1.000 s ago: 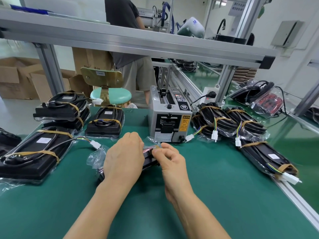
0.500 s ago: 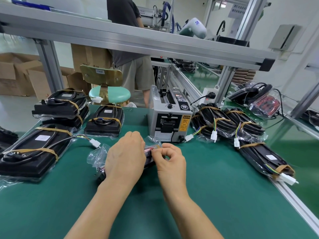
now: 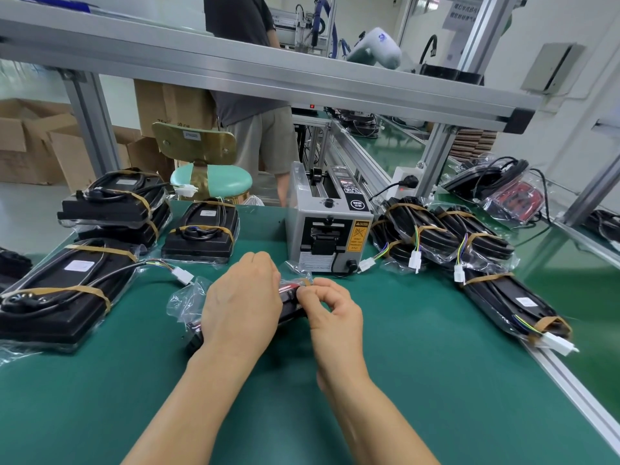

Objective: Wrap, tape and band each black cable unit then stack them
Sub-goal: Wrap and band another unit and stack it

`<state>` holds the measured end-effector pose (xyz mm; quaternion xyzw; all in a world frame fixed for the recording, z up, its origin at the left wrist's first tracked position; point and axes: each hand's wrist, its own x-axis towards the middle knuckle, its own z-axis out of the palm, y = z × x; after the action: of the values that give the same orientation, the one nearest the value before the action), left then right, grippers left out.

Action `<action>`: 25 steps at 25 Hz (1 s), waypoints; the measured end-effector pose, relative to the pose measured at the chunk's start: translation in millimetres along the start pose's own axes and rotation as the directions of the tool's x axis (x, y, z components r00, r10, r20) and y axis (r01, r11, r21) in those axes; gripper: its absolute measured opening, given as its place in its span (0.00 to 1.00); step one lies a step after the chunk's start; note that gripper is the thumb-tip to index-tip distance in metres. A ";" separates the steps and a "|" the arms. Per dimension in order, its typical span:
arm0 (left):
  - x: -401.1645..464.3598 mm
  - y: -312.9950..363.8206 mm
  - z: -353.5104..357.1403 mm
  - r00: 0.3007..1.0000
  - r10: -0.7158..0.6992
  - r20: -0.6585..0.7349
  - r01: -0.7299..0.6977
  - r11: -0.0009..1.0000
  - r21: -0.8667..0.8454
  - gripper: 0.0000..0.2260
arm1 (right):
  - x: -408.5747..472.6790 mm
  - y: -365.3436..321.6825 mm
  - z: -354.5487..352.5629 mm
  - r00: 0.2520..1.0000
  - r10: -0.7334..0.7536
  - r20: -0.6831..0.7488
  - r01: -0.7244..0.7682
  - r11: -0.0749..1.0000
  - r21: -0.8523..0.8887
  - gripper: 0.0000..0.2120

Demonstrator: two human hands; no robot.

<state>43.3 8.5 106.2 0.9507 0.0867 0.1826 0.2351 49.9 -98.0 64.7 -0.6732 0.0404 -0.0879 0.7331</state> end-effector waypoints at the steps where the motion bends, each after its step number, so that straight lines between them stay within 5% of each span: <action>1: 0.1 -0.4 0.0 1.000 -0.003 -0.001 0.003 1.000 -0.004 0.06 | -0.2 0.2 0.5 1.000 0.009 0.007 -0.009 1.000 0.010 0.13; 11: 0.5 -1.5 -0.7 1.000 0.002 -0.005 -0.002 1.000 -0.021 0.06 | -1.6 2.1 6.0 0.996 -0.046 -0.079 0.038 0.995 -0.090 0.08; 17: -0.2 -0.6 -1.5 1.000 0.008 -0.002 -0.008 1.000 -0.024 0.06 | -2.1 3.0 9.0 0.998 -0.015 -0.056 0.017 0.999 0.029 0.11; 25: 0.2 -0.4 -1.5 1.000 0.003 0.007 -0.003 1.000 -0.030 0.07 | -2.9 -1.0 8.2 0.994 -0.081 -0.078 0.070 0.987 -0.142 0.08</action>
<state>42.9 9.5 107.4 0.9478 0.0819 0.1810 0.2494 48.5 -89.5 66.3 -0.7194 0.0516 -0.1408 0.6782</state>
